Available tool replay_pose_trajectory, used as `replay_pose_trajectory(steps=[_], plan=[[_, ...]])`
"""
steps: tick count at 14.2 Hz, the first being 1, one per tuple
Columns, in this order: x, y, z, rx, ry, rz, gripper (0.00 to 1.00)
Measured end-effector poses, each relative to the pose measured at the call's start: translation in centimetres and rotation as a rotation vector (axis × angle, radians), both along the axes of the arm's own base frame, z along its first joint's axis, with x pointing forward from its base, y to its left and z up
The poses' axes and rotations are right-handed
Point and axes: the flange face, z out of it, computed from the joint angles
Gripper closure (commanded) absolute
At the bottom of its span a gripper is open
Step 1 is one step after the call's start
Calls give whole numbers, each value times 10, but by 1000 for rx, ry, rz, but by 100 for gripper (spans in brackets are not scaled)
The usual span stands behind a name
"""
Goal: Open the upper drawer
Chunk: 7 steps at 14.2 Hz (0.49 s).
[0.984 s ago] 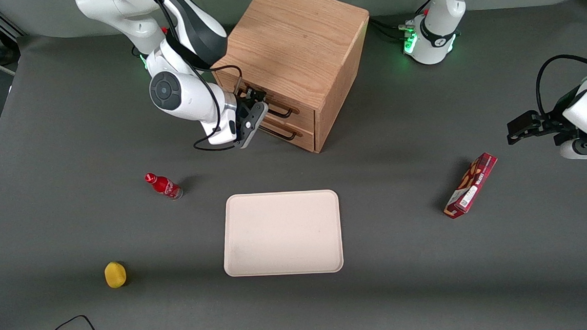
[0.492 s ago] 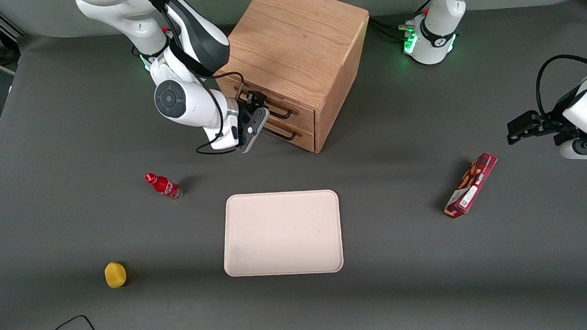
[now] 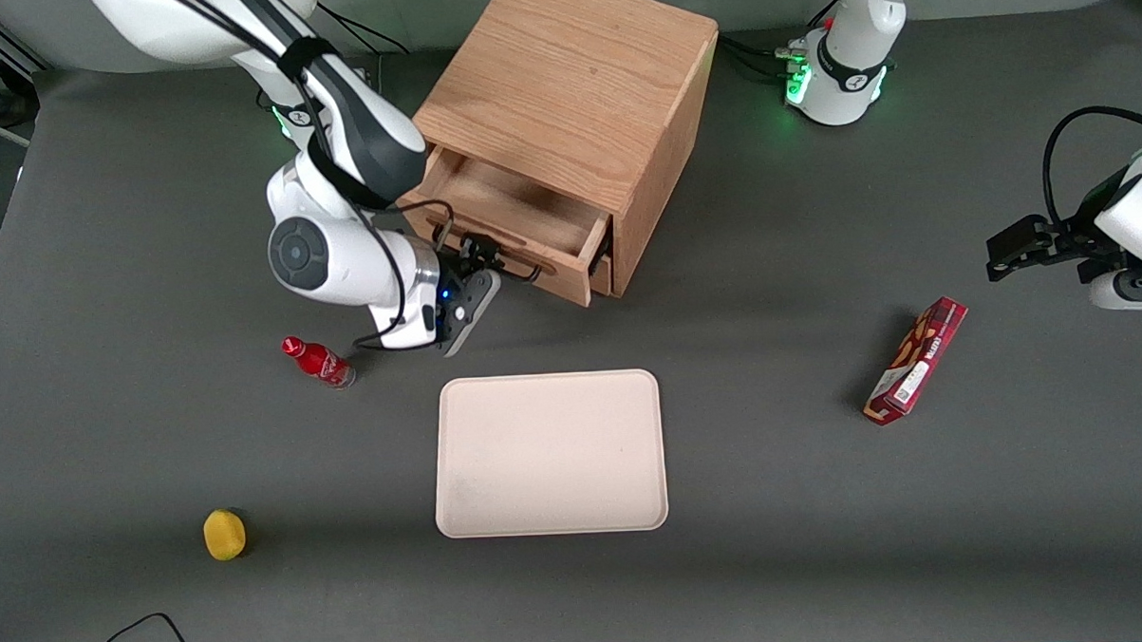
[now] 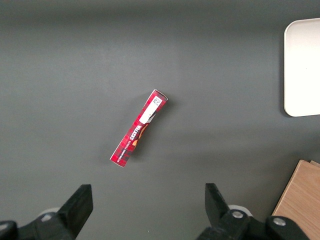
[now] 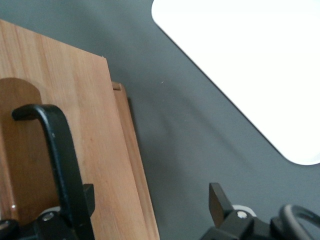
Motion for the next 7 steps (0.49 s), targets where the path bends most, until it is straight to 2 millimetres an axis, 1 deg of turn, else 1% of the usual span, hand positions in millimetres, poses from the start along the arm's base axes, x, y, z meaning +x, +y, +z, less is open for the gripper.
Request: replay_pose_trajectory(steps=[7], plan=[[50,-25,-1,-25,15,-14,0]])
